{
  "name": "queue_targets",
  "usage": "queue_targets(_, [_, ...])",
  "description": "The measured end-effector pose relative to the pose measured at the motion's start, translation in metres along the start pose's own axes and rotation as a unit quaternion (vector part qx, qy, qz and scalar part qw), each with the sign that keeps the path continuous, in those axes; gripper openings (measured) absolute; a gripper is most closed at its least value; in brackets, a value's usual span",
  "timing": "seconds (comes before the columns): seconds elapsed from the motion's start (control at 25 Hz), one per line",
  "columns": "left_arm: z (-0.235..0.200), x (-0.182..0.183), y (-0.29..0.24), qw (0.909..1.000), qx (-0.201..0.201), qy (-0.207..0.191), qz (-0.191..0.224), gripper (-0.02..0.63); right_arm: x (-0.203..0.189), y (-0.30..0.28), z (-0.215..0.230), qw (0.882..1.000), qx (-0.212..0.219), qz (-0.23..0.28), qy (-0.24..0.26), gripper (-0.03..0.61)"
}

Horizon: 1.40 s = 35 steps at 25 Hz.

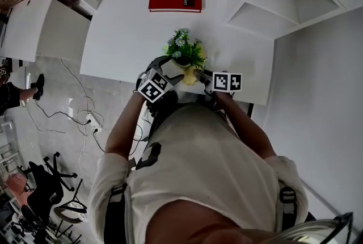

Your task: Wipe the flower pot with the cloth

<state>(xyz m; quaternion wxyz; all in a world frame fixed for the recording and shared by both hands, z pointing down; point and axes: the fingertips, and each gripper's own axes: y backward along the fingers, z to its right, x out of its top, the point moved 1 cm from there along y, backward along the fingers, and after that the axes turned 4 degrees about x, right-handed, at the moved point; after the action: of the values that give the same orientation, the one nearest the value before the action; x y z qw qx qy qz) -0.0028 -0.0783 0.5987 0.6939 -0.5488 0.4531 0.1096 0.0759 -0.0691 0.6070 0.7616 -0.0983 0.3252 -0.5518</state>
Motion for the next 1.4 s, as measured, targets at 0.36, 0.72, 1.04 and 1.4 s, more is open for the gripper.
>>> queue_targets(0.36, [0.017,0.0,-0.005,0.9999,0.013,-0.003,0.009,0.342,0.01,0.002,-0.009,0.999,0.021,0.028,-0.025,0.094])
queue_targets(0.72, [0.029,0.006,0.007,0.9984,-0.011,0.047,0.032,0.342,-0.017,-0.015,0.026,0.997,-0.014,0.009,-0.071,0.094])
queue_targets(1.04, [-0.023,-0.003,0.014,0.9983,-0.004,0.054,0.022,0.344,-0.012,-0.007,0.024,0.998,-0.021,0.01,-0.062,0.094])
queue_targets(1.4, [-0.027,-0.004,-0.001,0.9985,-0.029,0.036,0.028,0.342,0.012,-0.001,-0.027,0.998,0.031,0.049,-0.031,0.094])
